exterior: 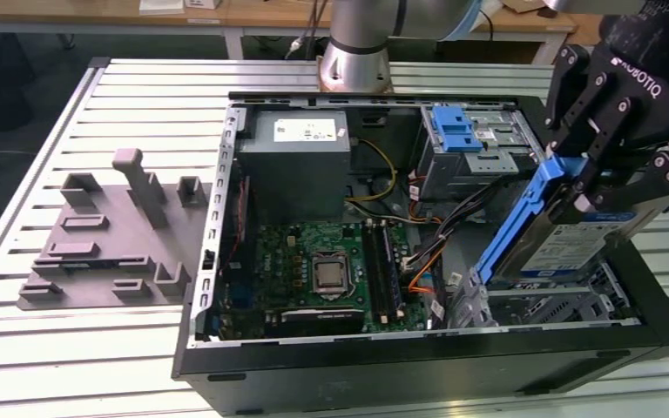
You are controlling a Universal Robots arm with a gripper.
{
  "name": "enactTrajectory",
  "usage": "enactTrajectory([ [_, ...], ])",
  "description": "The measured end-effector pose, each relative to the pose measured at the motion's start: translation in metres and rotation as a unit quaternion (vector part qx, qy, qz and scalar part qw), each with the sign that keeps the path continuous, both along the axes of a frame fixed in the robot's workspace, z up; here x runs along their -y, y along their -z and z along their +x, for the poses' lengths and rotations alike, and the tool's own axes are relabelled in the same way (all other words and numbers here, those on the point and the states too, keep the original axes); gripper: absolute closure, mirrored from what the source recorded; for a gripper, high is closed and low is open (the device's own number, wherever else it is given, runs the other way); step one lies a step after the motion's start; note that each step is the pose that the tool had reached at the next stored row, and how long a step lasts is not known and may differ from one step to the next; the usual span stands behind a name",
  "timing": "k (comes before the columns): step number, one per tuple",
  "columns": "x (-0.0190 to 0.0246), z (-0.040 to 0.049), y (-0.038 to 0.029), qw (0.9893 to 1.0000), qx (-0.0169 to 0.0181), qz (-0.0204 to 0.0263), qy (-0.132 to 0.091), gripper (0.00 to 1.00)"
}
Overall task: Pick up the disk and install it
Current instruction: 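Insert the disk into the insertion slot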
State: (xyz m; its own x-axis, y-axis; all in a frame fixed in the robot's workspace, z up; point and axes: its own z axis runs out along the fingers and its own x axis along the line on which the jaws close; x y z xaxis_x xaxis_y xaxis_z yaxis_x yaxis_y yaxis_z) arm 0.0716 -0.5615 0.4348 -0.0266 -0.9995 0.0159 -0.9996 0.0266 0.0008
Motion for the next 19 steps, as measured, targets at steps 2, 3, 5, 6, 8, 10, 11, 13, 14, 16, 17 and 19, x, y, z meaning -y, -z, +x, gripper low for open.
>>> enactTrajectory([
  [2, 0.0, 0.0002, 0.0015, 1.0, 0.0, 0.0003, 0.0, 0.64],
  [3, 0.0, 0.0002, 0.0022, 1.0, 0.0, 0.0003, 0.0, 0.64],
  [5, 0.0, 0.0003, 0.0038, 1.0, 0.0, 0.0003, 0.0, 0.64],
  [6, 0.0, 0.0003, 0.0047, 1.0, 0.0, 0.0004, 0.0, 0.64],
  [8, 0.0, 0.0003, 0.007, 1.0, 0.0, 0.0004, 0.0, 0.64],
  [10, 0.0, 0.0003, 0.009, 1.0, 0.0, 0.0004, 0.0, 0.64],
  [11, 0.0, 0.0003, 0.009, 1.0, 0.0, 0.0003, 0.0, 0.64],
  [13, 0.0, 0.0003, 0.0091, 1.0, 0.0, 0.0003, 0.0, 0.64],
  [14, 0.0, 0.0003, 0.0092, 1.0, 0.0, 0.0003, 0.0, 0.64],
  [16, 0.0, 0.0003, 0.0093, 1.0, 0.0, 0.0003, 0.0, 0.64],
  [17, 0.0, 0.0003, 0.0093, 1.0, 0.0, 0.0003, 0.0, 0.62],
  [19, 0.0, 0.0003, 0.0094, 1.0, 0.0, 0.0003, 0.0, 0.62],
])
